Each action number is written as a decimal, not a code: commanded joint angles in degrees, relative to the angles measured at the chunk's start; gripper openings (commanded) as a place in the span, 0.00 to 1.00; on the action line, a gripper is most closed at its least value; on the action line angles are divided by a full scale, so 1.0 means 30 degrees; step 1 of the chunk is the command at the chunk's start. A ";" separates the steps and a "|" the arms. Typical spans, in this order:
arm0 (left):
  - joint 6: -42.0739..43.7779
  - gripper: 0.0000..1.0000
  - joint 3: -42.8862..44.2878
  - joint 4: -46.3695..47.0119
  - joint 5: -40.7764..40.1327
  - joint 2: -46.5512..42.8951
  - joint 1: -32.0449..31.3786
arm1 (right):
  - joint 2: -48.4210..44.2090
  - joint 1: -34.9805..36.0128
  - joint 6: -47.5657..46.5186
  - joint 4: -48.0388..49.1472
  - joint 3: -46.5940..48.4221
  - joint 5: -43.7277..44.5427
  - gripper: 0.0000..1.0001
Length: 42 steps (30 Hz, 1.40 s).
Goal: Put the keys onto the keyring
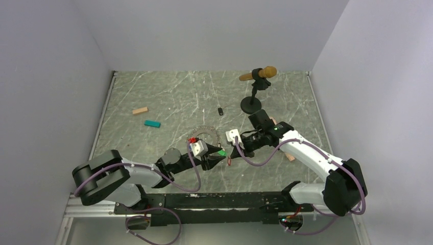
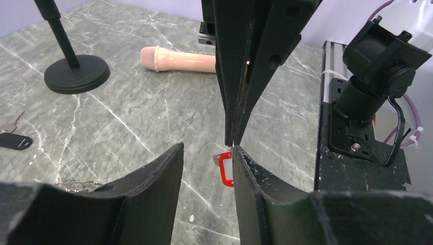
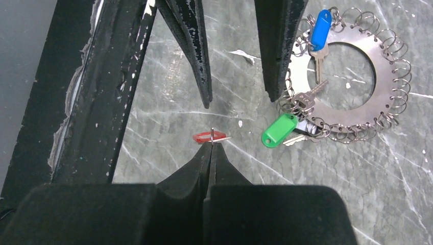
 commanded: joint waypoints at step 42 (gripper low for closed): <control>0.0062 0.00 0.1973 -0.0018 0.1965 0.2529 -0.0653 | -0.0056 -0.0459 -0.0635 -0.0256 0.0485 -0.1837 0.00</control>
